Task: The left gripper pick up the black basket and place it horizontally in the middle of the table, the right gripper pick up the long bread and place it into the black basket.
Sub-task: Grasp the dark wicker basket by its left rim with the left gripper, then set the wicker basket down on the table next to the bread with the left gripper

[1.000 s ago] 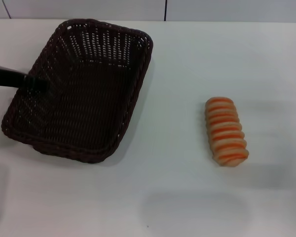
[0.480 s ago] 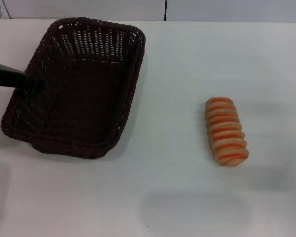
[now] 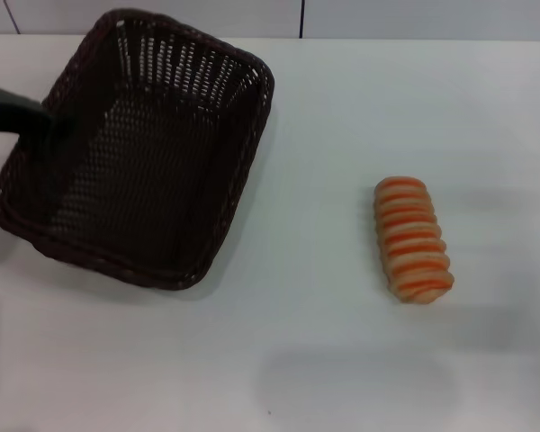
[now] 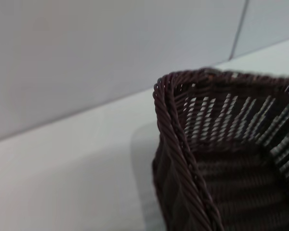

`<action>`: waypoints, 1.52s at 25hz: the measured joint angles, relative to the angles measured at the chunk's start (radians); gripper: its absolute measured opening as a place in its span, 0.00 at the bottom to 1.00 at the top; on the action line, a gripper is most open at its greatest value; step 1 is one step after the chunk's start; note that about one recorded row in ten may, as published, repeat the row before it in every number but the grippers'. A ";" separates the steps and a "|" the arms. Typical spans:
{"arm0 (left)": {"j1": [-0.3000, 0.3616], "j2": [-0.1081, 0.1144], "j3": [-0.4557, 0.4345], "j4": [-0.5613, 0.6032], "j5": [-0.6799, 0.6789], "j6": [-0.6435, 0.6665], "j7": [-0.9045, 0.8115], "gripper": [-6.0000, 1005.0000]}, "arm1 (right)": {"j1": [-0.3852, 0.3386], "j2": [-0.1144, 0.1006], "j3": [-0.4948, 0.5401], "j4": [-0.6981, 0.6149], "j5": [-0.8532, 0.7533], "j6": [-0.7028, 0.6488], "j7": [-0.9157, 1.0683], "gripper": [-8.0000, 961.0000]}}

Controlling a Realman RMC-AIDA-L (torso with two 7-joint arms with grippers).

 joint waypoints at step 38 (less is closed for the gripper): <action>-0.351 0.039 -0.131 0.281 -0.177 -0.557 0.780 0.20 | -0.097 0.002 -0.025 0.031 0.005 -0.040 0.000 0.61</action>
